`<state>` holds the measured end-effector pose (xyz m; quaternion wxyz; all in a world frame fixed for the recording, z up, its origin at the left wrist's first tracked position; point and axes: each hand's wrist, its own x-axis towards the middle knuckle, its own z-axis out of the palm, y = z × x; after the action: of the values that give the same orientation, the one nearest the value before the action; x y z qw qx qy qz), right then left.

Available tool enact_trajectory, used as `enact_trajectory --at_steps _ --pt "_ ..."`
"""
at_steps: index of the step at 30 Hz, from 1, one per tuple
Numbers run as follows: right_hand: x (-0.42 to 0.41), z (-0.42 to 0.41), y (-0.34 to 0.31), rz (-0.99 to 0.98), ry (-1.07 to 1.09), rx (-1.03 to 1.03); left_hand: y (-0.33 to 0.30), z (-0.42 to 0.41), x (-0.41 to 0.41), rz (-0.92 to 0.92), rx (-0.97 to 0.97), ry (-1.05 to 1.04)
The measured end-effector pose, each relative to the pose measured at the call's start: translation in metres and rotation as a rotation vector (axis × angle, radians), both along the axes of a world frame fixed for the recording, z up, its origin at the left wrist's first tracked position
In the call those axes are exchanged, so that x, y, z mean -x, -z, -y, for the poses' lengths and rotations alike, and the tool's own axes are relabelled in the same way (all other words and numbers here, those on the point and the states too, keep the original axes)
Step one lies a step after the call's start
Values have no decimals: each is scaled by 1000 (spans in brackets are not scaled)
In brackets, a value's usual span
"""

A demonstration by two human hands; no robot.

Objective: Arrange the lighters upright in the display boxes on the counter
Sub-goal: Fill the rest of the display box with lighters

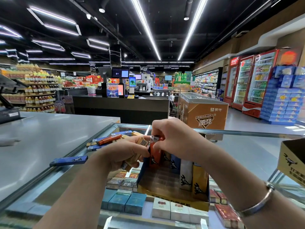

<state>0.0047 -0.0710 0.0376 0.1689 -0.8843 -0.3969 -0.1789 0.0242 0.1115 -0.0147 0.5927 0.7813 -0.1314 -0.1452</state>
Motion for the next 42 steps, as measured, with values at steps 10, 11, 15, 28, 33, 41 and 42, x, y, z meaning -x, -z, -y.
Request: enact_trajectory --at_steps 10,11,15,28,33,41,42 --pt "4 -2 0 -43 26 131 0 -2 -1 -11 -7 10" --pt "5 -2 1 -46 24 149 0 -2 -1 -11 -10 1" --pt "4 2 0 -57 42 212 -2 0 3 -12 8 -31" --pt "7 20 -1 -44 -45 -155 -19 6 12 14 728 -194" --pt "11 17 -1 30 -120 -256 -24 14 18 52 745 -102" --pt "9 17 0 -52 -193 -360 -21 16 18 89 650 -18" --pt "9 17 0 -66 -199 -377 -20 17 18 94 633 -34"
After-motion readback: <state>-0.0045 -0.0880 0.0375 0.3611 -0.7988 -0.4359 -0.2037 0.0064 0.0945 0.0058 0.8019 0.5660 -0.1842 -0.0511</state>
